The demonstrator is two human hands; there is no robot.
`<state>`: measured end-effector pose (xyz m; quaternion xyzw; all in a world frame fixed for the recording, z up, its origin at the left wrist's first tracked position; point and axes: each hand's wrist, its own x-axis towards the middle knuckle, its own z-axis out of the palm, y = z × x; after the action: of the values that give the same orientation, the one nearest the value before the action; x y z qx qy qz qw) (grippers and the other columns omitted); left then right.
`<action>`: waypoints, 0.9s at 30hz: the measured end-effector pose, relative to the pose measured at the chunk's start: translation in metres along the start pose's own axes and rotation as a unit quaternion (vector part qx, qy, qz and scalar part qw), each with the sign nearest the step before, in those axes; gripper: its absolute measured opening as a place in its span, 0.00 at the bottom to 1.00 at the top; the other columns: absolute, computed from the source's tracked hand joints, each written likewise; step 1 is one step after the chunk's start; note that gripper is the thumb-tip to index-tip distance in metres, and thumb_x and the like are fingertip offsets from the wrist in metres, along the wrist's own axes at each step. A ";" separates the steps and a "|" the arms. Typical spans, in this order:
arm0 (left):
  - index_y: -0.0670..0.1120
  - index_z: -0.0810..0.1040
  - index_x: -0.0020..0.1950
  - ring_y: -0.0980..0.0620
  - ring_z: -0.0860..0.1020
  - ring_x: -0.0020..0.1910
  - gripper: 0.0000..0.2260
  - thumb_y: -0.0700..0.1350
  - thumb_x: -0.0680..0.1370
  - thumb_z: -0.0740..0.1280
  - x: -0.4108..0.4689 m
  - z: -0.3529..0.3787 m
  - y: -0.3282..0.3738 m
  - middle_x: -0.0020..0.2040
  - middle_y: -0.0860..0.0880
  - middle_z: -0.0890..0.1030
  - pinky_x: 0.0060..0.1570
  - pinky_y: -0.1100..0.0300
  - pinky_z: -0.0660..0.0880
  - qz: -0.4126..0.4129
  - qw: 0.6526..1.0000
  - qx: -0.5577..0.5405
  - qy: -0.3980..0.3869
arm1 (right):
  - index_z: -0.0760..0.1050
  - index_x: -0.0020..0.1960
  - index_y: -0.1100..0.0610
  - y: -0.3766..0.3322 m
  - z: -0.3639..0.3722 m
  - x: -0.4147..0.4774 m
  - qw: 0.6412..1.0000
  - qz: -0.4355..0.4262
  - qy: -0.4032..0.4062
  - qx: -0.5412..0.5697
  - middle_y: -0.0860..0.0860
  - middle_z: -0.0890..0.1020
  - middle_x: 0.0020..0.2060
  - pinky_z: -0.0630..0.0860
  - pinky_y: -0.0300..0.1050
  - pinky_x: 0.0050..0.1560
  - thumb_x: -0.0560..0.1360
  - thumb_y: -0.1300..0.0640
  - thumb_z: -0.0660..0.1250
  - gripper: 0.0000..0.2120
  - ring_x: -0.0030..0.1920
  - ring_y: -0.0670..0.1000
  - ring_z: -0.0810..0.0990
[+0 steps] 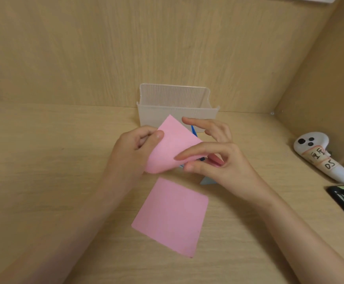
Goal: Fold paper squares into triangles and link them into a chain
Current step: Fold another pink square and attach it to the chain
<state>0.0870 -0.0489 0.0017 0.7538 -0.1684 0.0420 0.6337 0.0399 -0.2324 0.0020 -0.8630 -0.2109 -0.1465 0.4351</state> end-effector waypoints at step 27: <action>0.52 0.83 0.42 0.61 0.83 0.38 0.09 0.37 0.70 0.74 -0.010 0.012 0.011 0.38 0.57 0.85 0.40 0.70 0.76 0.014 0.999 -0.045 0.026 | 0.80 0.39 0.61 -0.004 -0.001 0.002 0.965 0.159 0.054 0.201 0.51 0.79 0.33 0.70 0.44 0.39 0.67 0.57 0.73 0.07 0.35 0.48 0.74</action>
<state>0.0721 -0.0599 0.0069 0.7210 -0.1637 0.0632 0.6703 0.0392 -0.2301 0.0060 -0.7709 -0.0728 -0.0762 0.6282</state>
